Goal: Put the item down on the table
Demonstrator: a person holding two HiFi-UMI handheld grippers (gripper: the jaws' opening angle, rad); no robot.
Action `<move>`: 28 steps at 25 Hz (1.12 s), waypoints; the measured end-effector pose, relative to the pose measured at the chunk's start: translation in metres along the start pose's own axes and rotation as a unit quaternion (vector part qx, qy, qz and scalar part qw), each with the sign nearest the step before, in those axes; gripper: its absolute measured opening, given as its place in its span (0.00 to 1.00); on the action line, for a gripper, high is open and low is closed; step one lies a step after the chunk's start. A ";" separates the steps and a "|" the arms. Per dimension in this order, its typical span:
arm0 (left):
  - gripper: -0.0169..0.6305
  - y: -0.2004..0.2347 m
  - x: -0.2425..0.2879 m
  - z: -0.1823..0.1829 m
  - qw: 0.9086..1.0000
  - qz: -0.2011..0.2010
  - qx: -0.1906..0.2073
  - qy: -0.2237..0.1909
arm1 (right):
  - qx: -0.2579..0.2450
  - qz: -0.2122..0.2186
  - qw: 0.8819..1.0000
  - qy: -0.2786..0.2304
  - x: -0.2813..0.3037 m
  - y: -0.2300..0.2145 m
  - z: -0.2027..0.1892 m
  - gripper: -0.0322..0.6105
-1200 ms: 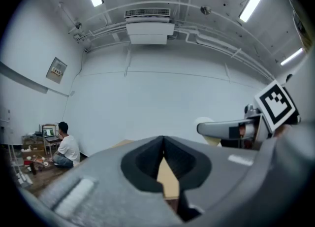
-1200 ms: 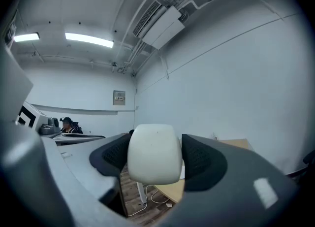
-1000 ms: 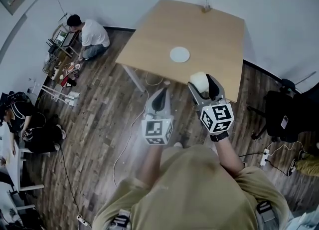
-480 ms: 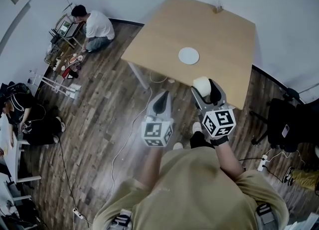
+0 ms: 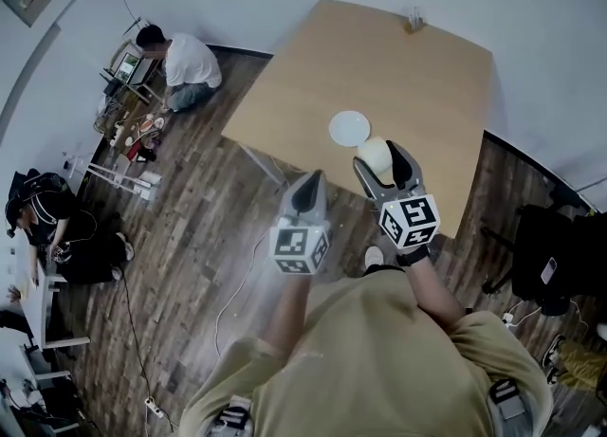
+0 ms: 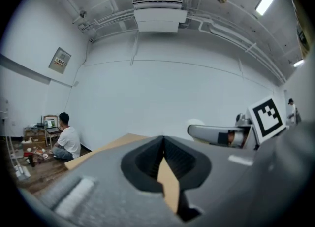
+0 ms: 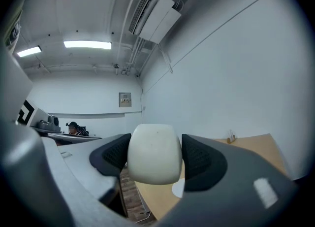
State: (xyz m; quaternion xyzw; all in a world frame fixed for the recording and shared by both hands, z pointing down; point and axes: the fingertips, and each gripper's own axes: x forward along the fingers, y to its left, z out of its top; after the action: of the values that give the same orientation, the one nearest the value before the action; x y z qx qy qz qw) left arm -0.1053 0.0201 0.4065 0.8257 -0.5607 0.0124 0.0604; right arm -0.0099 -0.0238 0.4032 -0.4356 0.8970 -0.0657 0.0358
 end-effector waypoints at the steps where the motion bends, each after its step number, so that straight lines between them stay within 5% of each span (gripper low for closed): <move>1: 0.03 -0.005 0.012 0.002 1.000 -0.005 0.001 0.000 | -0.001 0.002 1.000 -0.003 0.005 -0.011 0.005 0.56; 5: 0.03 -0.018 0.052 0.001 1.000 0.023 0.011 0.012 | 0.007 0.008 1.000 -0.012 0.019 -0.054 0.011 0.56; 12: 0.03 -0.023 0.073 -0.022 0.999 0.032 0.015 0.025 | 0.051 0.018 0.998 0.027 0.039 -0.080 -0.034 0.56; 28: 0.03 0.070 0.175 -0.056 0.997 0.040 -0.013 0.070 | 0.051 -0.011 0.996 0.078 0.143 -0.130 -0.072 0.56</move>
State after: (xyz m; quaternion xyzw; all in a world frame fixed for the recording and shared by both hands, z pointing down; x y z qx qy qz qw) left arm -0.1022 -0.1611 0.4832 0.7986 -0.5881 0.0649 0.1098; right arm -0.0064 -0.2094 0.4923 -0.4365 0.8877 -0.1455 -0.0132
